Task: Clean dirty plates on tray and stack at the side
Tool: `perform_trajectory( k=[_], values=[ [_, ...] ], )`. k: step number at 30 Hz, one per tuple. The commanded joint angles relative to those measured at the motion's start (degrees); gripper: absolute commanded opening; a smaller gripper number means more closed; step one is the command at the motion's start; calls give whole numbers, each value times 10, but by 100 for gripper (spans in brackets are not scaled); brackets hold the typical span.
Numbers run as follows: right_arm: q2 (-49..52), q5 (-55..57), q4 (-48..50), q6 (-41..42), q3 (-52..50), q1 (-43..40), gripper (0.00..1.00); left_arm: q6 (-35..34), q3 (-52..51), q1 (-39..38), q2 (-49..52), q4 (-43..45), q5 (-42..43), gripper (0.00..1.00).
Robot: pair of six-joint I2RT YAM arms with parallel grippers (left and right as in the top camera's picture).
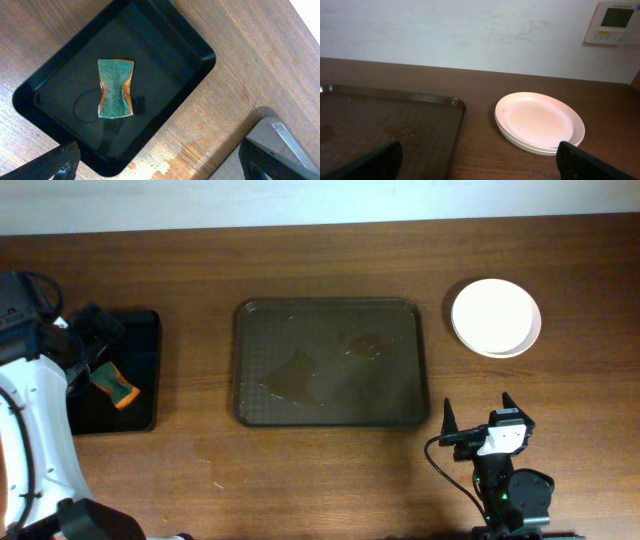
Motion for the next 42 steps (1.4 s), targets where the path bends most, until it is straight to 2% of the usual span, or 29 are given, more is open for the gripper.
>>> perform_trajectory(
  k=[1,3,5,7,9,11,14,17,22,24,26,27,28,30,34,35,42],
  values=[
    [-4,9,-2,-4,-5,-4,98,1,2,0,2,0,2,100],
    [-4,9,-2,-4,-5,-4,99,0,2,0,2,-23,5,100],
    [-4,9,-2,-4,-5,-4,98,1,-6,-5,3,-34,50,100],
    [-4,9,-2,-4,-5,-4,98,1,-23,-42,-5,-37,12,99],
    [-4,9,-2,-4,-5,-4,98,12,-67,-125,-42,-22,-64,100],
    [-4,9,-2,-4,-5,-4,98,12,-148,-215,-99,67,-137,100],
    [-4,9,-2,-4,-5,-4,98,61,-285,-289,-191,218,-162,99],
    [-4,9,-2,-4,-5,-4,98,70,-492,-300,-332,410,-155,100],
    [-4,9,-2,-4,-5,-4,98,70,-739,-300,-531,590,-153,99],
    [-4,9,-2,-4,-5,-4,98,70,-810,-300,-607,629,-153,100],
    [-4,9,-2,-4,-5,-4,98,70,-849,-300,-656,632,-149,100],
    [-4,9,-2,-4,-5,-4,98,83,-848,-300,-687,600,-140,100],
    [-4,9,-2,-4,-5,-4,98,125,-848,-300,-727,577,-116,100],
    [-4,9,-2,-4,-5,-4,98,147,-848,-300,-779,528,-110,100],
    [-4,9,-2,-4,-5,-4,98,238,-848,-300,-871,515,-25,100],
    [-4,9,-2,-4,-5,-4,99,242,-848,-300,-900,515,-24,100],
    [-4,9,-2,-4,-5,-4,98,240,-848,-301,-904,515,-18,99]
  ],
)
